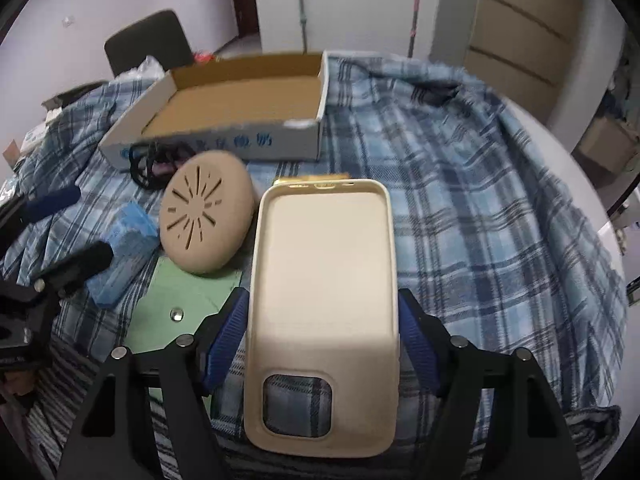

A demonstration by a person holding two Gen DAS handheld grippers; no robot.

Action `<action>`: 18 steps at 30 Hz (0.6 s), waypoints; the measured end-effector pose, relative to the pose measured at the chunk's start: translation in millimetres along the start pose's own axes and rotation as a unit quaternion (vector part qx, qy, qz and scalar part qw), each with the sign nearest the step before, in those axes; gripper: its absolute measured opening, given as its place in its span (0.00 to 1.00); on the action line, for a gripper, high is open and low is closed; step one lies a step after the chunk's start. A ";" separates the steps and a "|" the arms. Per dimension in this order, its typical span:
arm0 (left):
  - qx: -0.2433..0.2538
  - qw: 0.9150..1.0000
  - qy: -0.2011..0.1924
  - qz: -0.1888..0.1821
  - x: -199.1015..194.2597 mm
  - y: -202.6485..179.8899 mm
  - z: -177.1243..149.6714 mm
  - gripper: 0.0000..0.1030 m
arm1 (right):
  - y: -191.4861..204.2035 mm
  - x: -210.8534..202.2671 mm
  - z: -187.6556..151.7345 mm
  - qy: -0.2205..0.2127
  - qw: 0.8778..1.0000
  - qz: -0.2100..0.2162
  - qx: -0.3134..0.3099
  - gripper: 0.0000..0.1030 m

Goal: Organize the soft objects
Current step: 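Grasp the blue wrapped packet with the left tool while the right tool holds the phone case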

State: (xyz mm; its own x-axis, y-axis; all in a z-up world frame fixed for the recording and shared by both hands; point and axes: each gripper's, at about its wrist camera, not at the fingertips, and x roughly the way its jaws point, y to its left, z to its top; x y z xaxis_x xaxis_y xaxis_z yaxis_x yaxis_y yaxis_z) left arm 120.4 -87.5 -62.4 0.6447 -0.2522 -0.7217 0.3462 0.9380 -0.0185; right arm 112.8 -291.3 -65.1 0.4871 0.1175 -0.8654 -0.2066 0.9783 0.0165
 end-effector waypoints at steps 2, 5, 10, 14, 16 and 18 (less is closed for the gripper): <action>-0.001 1.000 0.006 -0.010 1.1 0.8 -0.7 0.72 | -1.5 -9.8 -0.9 -0.033 0.999 -0.013 0.004 0.70; -0.003 0.999 0.021 -0.040 3.3 2.9 -1.5 0.67 | -2.5 -22.7 -3.2 -0.072 0.997 -0.011 0.005 0.70; -0.005 0.997 0.056 -0.057 16.3 2.7 -3.1 0.38 | -1.8 -18.2 -2.5 -0.065 0.998 -0.006 0.004 0.70; -0.018 0.995 0.076 -0.060 25.9 8.1 -4.2 0.38 | -5.6 -17.7 -3.5 -0.062 0.998 0.015 0.011 0.70; -0.020 0.995 0.083 -0.055 28.5 8.2 -5.1 0.38 | -5.5 -16.9 -4.7 -0.061 0.998 0.018 0.013 0.70; -0.015 0.995 0.088 -0.051 31.2 6.2 -5.3 0.38 | -4.9 -17.0 -4.8 -0.062 0.998 0.016 0.012 0.70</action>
State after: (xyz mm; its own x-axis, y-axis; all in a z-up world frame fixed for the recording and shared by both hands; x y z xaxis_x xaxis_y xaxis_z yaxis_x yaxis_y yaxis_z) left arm 139.0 -88.3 -88.7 0.4771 -0.3024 -0.8252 0.3814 0.9171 -0.1156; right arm 101.4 -298.9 -52.9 0.5819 0.1677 -0.7958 -0.2050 0.9772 0.0560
